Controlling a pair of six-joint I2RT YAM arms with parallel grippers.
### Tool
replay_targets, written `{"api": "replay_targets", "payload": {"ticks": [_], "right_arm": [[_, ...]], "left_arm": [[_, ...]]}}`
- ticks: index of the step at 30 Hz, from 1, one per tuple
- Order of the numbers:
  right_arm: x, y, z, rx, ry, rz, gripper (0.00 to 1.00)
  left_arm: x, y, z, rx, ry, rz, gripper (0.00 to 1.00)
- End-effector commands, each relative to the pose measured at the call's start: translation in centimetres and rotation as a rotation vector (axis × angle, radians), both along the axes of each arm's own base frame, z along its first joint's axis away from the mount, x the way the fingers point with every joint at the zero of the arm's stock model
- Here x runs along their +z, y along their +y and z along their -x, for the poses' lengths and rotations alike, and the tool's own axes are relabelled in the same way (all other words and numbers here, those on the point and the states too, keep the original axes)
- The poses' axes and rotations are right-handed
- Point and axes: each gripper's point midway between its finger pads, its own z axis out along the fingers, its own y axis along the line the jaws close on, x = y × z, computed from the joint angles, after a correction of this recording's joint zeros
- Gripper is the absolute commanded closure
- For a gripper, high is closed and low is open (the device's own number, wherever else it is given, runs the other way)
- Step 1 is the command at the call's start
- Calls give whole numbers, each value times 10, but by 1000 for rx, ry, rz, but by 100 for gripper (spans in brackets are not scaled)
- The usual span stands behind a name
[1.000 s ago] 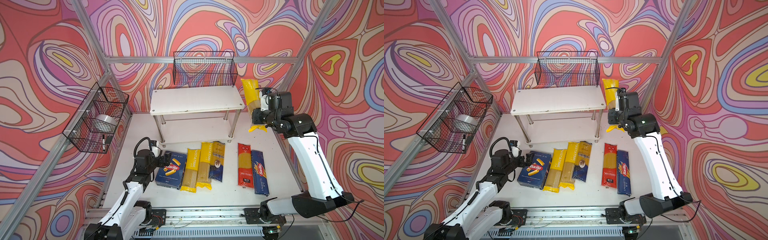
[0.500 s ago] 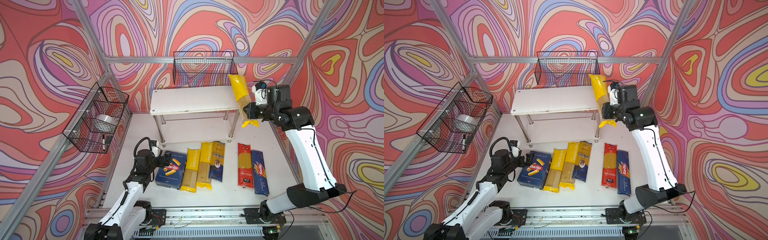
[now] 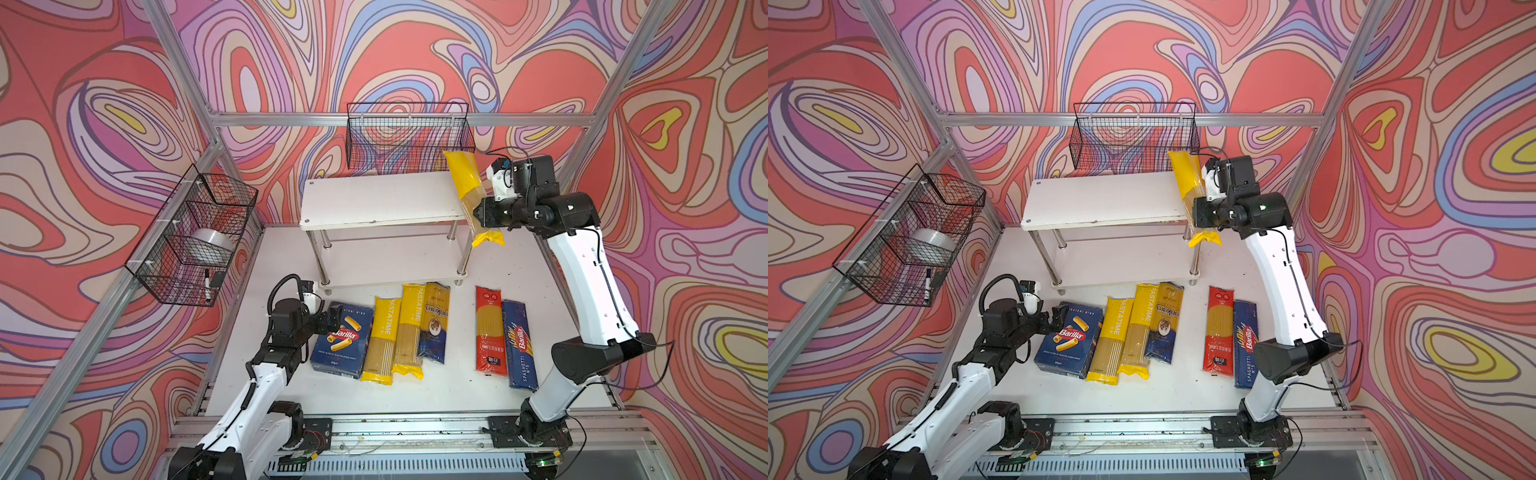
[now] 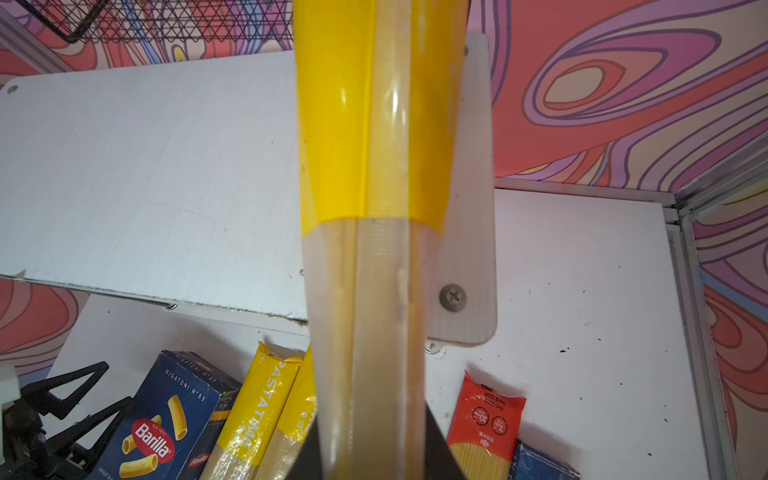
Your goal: Place and organize the pasta boxes and bags onto the shelf
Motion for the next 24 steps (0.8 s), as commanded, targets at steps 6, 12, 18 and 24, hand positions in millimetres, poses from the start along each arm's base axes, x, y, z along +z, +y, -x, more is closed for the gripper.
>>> {"api": "replay_targets", "payload": {"ticks": [6, 12, 18, 24], "right_arm": [[32, -1, -23, -36, -137, 41, 100], [22, 3, -21, -33, -109, 42, 100], [22, 16, -8, -21, -104, 83, 100], [24, 18, 4, -19, -95, 112, 100]], "left_arm": [[7, -1, -2, -2, -9, -4, 0], [8, 0, -3, 2, -10, -4, 0], [8, 0, -3, 2, -12, -4, 0], [7, 0, -3, 2, -9, -4, 0]]}}
